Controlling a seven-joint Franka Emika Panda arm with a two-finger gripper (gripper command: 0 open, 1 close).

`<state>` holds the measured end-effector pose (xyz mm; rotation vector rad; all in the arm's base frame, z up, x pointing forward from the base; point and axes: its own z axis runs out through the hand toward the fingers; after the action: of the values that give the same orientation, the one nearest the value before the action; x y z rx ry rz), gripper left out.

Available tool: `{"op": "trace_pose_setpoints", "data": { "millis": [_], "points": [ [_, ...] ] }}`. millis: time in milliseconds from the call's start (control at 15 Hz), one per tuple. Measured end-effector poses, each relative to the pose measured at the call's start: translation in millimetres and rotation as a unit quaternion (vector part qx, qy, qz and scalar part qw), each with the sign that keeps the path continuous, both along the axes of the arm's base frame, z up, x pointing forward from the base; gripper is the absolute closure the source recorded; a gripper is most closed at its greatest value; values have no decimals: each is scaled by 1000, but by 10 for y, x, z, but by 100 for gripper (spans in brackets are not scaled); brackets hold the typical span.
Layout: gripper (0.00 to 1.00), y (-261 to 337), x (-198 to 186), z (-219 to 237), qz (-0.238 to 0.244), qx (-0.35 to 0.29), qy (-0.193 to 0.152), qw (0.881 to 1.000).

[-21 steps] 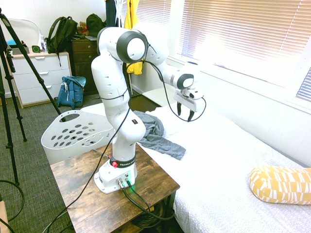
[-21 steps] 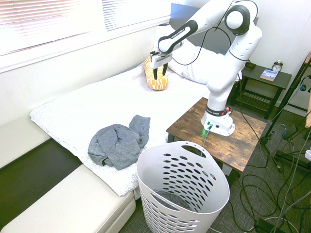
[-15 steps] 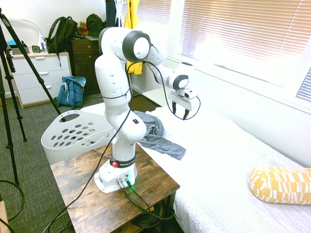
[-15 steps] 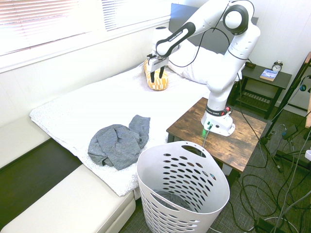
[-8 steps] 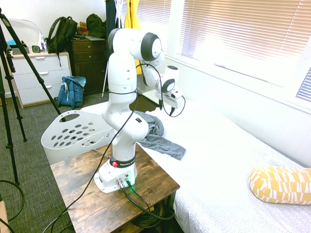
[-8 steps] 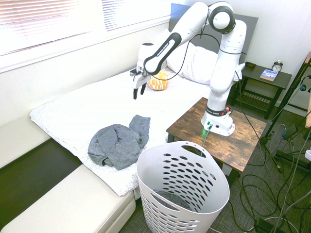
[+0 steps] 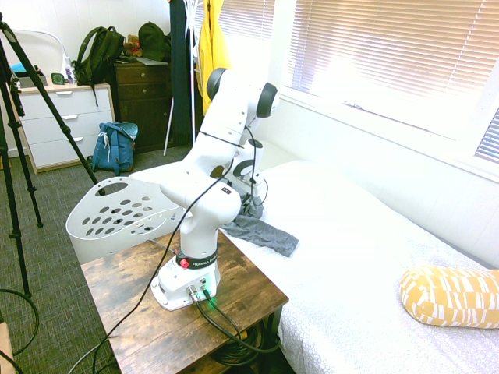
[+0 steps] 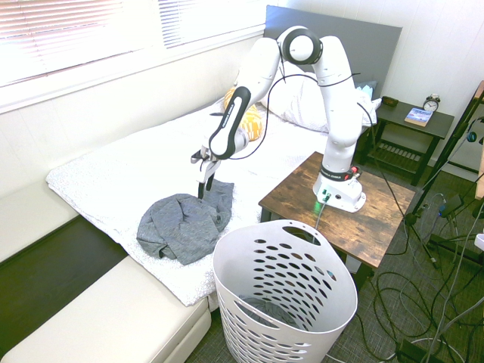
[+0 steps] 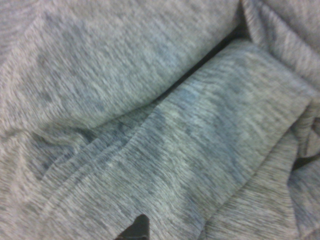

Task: Put my clothes in the laundry bag

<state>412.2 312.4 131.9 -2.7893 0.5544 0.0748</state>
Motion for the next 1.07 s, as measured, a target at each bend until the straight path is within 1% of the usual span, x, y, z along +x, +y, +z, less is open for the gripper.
{"op": "trace_pose_setpoints", "data": {
  "millis": [333, 467, 600, 667, 1067],
  "points": [
    [0, 232, -139, -1018, 30, -3, 8, 1000],
    [0, 309, -140, -1260, 44, -3, 11, 999],
    [0, 289, -119, -1361, 50, -7, 10, 999],
    [100, 280, -109, -1360, 53, -6, 8, 999],
    [100, 250, -84, -1343, 60, 2, 9, 998]
  ]
}}
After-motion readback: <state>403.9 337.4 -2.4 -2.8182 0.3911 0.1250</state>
